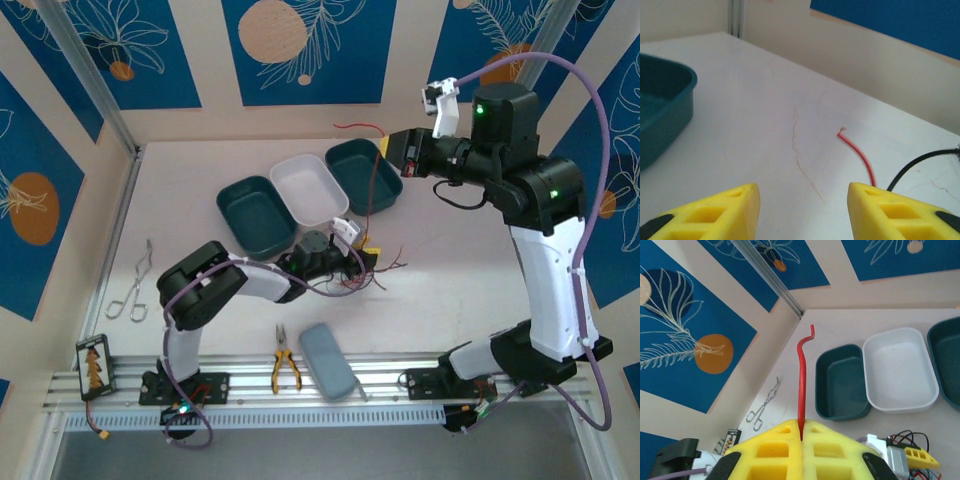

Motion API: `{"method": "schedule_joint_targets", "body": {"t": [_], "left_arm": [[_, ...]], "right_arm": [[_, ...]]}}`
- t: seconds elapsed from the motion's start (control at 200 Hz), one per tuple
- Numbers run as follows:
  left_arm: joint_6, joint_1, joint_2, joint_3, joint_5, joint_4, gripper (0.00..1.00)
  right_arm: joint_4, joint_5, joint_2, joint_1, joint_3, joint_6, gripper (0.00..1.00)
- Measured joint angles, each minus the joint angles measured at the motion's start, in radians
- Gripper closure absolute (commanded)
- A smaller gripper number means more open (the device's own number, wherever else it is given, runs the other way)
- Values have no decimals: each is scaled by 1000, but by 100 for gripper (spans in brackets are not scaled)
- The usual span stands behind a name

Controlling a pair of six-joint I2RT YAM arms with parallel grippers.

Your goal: Untangle the cables

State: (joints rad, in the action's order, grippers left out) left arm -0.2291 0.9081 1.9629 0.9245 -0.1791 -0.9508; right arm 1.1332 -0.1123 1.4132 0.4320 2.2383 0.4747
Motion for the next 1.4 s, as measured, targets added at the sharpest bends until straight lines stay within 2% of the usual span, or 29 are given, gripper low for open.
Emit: {"method": "schedule_joint_targets", "body": {"t": [0.265,0.475,0.535,0.745,0.855,1.13,1.401], "left_arm": [[-44,0,71,4,0,16,55],[-79,0,88,4,-2,16,49],[-82,0,88,4,-4,16,44],[-91,0,65,-8,-2,35,15],[-87,0,-6,-36,2,66,0],[-70,0,-316,-89,18,182,0],[-43,0,-589,-163,117,377,0]], "right_arm": [[1,27,11,0,103,-16,100],[19,84,46,-10,197,-45,100],[25,106,63,-16,241,-57,100],[8,194,64,-34,271,-100,100],[-10,219,67,-48,252,-113,100],[-69,241,165,-101,255,-153,100],[-140,235,335,-172,323,-169,100]]}}
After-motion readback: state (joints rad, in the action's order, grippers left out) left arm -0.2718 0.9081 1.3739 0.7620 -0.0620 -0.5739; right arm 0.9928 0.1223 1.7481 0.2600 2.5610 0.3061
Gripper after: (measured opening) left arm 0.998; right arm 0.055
